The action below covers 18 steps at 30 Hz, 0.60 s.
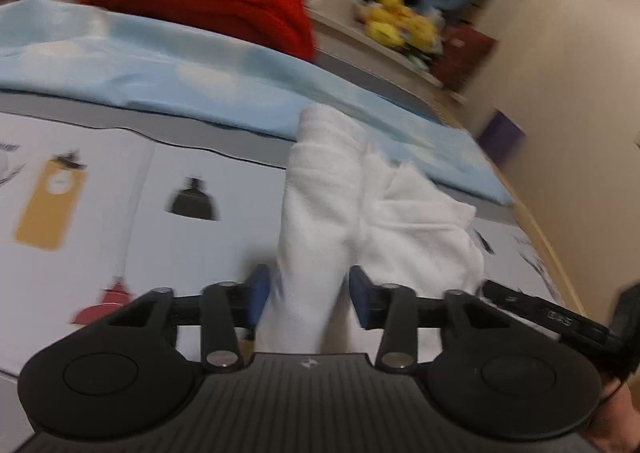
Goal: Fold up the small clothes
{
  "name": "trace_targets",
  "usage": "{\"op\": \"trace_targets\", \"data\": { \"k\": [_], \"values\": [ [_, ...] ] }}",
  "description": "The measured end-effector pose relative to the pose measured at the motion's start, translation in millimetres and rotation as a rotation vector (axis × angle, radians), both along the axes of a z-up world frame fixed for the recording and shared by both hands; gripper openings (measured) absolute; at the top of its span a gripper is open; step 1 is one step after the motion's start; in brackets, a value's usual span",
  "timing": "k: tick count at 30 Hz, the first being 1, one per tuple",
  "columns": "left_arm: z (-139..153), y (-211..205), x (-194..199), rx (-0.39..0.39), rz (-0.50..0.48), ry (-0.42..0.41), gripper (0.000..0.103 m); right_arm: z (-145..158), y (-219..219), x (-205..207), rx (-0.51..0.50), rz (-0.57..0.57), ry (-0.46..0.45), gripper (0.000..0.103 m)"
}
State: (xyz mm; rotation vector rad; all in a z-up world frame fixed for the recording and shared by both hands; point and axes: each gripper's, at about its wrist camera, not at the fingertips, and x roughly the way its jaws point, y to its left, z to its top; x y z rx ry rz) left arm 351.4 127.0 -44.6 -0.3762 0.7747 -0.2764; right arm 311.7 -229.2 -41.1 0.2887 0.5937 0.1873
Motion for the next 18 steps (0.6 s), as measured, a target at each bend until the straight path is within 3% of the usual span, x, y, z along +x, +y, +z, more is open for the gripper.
{"op": "trace_targets", "data": {
  "k": [2, 4, 5, 7, 9, 11, 13, 15, 16, 17, 18],
  "values": [
    [-13.3, 3.8, 1.9, -0.032, -0.026, 0.079, 0.049, 1.8, -3.6, -0.8, 0.024, -0.020, 0.001, 0.057],
    [-32.0, -0.1, 2.4, 0.027, -0.058, 0.151, 0.049, -5.7, -1.7, 2.9, 0.109, 0.070, 0.078, 0.056],
    [-40.0, -1.9, 1.5, 0.063, -0.069, 0.176, 0.049, -10.9, 3.6, 4.5, 0.101, 0.117, 0.117, 0.054],
    [-62.4, -3.6, 1.1, 0.086, -0.097, 0.267, 0.048, -29.6, 21.2, 6.0, -0.011, 0.188, 0.228, 0.052],
    [-83.3, -0.2, 0.1, 0.113, -0.117, 0.354, 0.046, -54.8, 31.2, 9.5, -0.115, 0.215, 0.362, 0.032],
    [-89.4, -1.3, -2.8, 0.116, -0.117, 0.391, 0.043, -63.0, 24.8, 11.3, -0.041, 0.195, 0.415, 0.020],
    [-80.3, -3.5, -4.9, 0.099, -0.132, 0.364, 0.038, -59.0, 23.3, 12.5, -0.025, 0.184, 0.413, 0.016],
    [-89.2, -8.0, -8.9, 0.162, -0.158, 0.373, 0.040, -58.7, 24.3, 12.9, -0.044, 0.170, 0.416, 0.023],
    [-95.8, -13.5, -14.7, 0.221, -0.182, 0.369, 0.040, -60.5, 24.8, 12.5, -0.065, 0.146, 0.435, 0.033],
    [-89.9, -20.0, -20.2, 0.273, -0.206, 0.341, 0.041, -63.3, 24.8, 10.0, -0.092, 0.124, 0.464, 0.054],
    [-81.6, -24.3, -23.1, 0.314, -0.209, 0.351, 0.043, -63.2, 24.7, 3.9, -0.108, 0.109, 0.486, 0.057]
  ]
}}
